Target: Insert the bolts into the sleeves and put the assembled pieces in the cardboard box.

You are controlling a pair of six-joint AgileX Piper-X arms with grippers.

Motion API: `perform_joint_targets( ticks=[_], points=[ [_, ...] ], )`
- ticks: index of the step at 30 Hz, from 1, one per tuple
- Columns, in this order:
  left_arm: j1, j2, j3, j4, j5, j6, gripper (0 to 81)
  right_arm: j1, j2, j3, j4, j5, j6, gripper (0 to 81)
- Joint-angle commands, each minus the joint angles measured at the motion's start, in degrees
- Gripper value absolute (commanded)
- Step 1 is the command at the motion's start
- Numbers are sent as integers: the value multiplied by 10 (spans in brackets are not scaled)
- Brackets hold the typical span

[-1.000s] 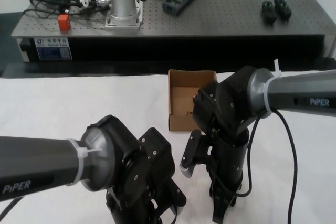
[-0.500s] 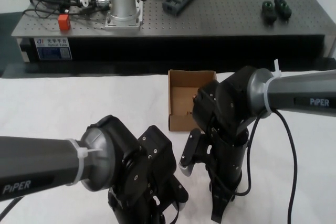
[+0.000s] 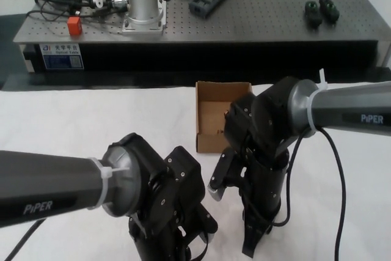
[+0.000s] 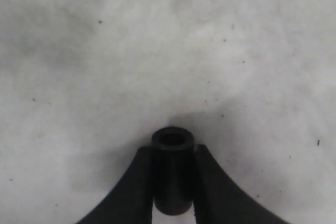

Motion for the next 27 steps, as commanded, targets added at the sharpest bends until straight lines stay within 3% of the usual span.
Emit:
perform_joint_targets(
  ticks=[1,5,10,14,19,27],
  points=[
    [-3,22,10,-8,4,1,6,-5,-5,1,-22,-11,36,27],
    [4,-28,11,-38,-35,-29,6,-12,-45,17,-50,-108,85,22],
    [49,-145,22,-158,-55,-109,6,-12,-155,92,-111,-162,126,21],
    [101,-222,45,-248,-4,-155,6,-12,-271,171,-149,-190,165,21],
    [129,-258,51,-304,97,-162,6,-12,-387,247,-189,-239,215,21],
    [129,-261,51,-284,83,-162,6,-12,-498,292,-205,-226,242,21]
  ],
)
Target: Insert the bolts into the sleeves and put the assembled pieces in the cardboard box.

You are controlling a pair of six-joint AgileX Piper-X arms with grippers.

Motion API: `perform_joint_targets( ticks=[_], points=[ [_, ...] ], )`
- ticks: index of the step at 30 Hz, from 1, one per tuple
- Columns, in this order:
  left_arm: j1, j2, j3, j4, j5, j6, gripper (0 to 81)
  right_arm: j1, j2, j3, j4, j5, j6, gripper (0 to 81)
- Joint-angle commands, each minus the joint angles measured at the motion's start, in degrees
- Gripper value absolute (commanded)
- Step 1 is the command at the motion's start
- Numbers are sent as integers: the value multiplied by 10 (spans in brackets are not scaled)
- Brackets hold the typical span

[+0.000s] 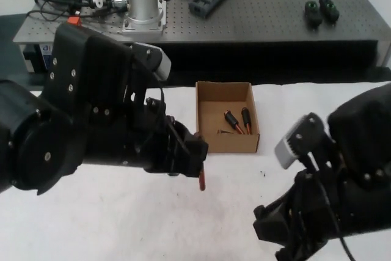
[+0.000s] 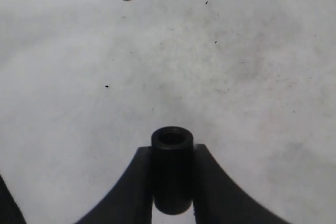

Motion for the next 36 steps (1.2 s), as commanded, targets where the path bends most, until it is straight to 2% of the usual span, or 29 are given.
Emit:
perform_joint_targets(
  ticks=[1,6,9,13,19,21,23,26,27,28,36],
  points=[
    [2,-6,0,8,-10,-1,6,-3,-68,10,5,10,14,21],
    [2,31,0,195,-80,92,6,-3,-79,13,34,24,30,21],
    [2,73,-1,282,-94,154,6,-3,-79,18,45,24,36,21],
    [1,142,-1,324,-126,190,6,-3,-79,18,64,24,46,21],
    [1,213,-1,329,-182,176,10,-3,-79,18,74,24,48,21],
    [1,235,-1,328,-181,153,66,-3,-79,18,74,24,48,21],
    [1,252,-1,328,-179,135,167,-3,-79,18,74,24,48,21],
    [1,267,-1,328,-179,126,365,-3,-79,18,74,24,48,21],
    [1,268,-1,328,-179,126,414,-3,-79,18,74,24,48,21],
    [1,268,-1,331,-179,124,431,-3,-79,18,74,24,48,21],
    [1,268,-1,367,-175,125,263,-3,-79,18,74,24,48,21]
  ],
)
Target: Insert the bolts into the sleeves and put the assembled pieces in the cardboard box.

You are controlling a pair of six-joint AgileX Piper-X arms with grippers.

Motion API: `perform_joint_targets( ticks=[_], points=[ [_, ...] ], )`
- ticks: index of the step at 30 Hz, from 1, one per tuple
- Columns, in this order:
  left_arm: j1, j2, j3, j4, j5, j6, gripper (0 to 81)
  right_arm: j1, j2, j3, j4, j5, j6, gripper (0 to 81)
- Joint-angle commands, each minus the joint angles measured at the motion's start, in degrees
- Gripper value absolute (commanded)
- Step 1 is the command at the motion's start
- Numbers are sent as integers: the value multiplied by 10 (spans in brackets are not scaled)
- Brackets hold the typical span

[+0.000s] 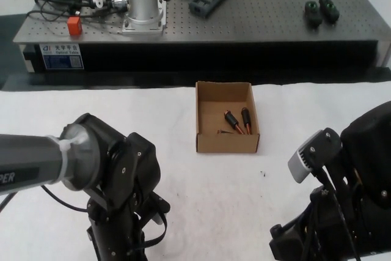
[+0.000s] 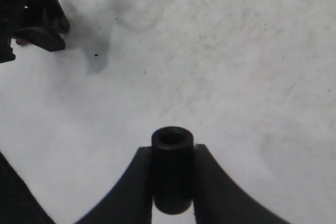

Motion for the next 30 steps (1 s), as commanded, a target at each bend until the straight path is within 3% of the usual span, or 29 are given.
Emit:
perform_joint_targets(
  ticks=[1,4,9,17,30],
  points=[
    [1,28,18,10,-13,-6,244,-3,-5,-1,-1,-3,2,21],
    [1,28,18,7,8,-8,189,-3,-5,-1,-1,-3,2,21],
    [1,28,18,9,8,-8,186,-3,-5,-1,-1,-3,2,21],
    [1,28,18,23,8,-10,396,-3,-5,-1,-1,-3,2,21],
    [1,28,18,61,8,-10,307,-3,-5,-1,-2,-3,-2,21]
  ],
)
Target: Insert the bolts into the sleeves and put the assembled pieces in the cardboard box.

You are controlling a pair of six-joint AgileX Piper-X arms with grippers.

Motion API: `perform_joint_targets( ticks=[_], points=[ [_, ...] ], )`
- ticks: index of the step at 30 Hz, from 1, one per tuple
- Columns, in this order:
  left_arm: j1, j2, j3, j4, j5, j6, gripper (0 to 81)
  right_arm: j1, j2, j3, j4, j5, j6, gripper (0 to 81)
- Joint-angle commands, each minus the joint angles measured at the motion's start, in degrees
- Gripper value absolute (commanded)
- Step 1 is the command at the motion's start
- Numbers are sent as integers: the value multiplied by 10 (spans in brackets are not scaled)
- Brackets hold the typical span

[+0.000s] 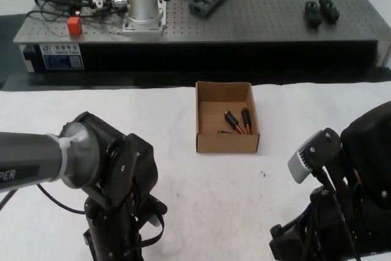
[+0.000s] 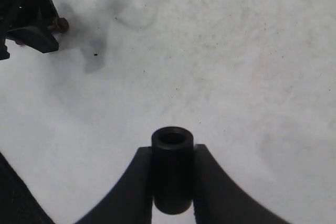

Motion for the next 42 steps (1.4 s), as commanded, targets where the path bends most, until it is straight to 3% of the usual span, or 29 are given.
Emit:
perform_joint_targets(
  ticks=[1,5,8,13,18,22,27,30,34,42],
  points=[
    [1,27,20,29,-8,-8,305,-3,-5,-1,-2,-4,-2,21],
    [1,27,20,15,-8,-8,305,-3,-5,-1,-2,-4,-2,21],
    [1,27,20,1,-8,-8,252,-3,-5,-1,-2,-4,-2,21],
    [1,27,20,-38,-8,-8,7,-3,-5,-1,-2,-4,-2,21],
    [1,9,13,-60,-8,-20,6,-3,-10,-1,-4,-4,-2,21],
    [2,-74,0,-116,41,-68,6,-3,-20,2,-1,-12,-2,21],
    [2,-222,2,-291,120,-138,6,0,-28,25,-14,-131,7,21],
    [2,-264,2,-404,180,-189,6,15,-27,39,-66,-178,16,21],
    [2,-268,2,-474,273,-241,6,38,-16,44,-172,-179,56,21],
    [1,-268,2,-487,324,-240,6,44,40,44,-338,-179,110,21]
  ],
)
